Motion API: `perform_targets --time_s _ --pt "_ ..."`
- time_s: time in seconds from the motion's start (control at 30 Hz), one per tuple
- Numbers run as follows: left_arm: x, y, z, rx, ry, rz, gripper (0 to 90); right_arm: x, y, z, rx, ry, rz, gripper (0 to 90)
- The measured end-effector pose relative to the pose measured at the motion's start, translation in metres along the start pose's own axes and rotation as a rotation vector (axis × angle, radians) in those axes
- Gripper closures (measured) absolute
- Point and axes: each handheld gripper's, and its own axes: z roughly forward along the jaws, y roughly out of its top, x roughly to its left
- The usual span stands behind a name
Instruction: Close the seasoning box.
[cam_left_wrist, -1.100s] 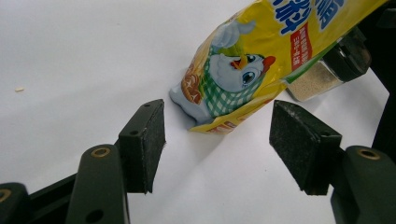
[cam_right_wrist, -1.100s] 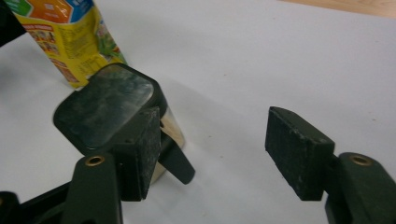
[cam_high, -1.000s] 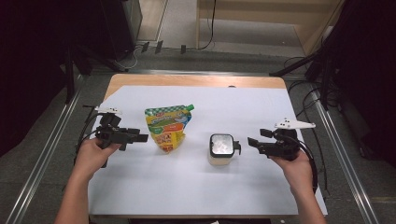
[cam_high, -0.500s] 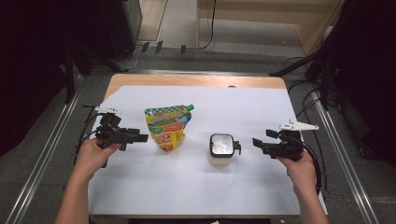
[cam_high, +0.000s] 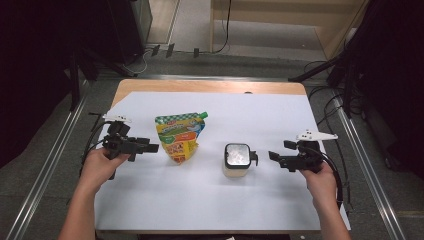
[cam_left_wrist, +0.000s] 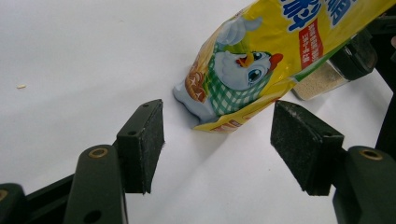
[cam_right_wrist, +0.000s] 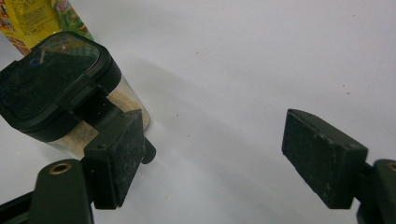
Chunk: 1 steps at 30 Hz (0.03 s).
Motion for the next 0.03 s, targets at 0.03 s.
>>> perform_targets --time_s 0.03 --pt "0.0000 0.0000 0.0000 0.000 0.000 0.000 35.8 0.0003 0.0000 0.0003 0.004 0.000 0.001 21.9"
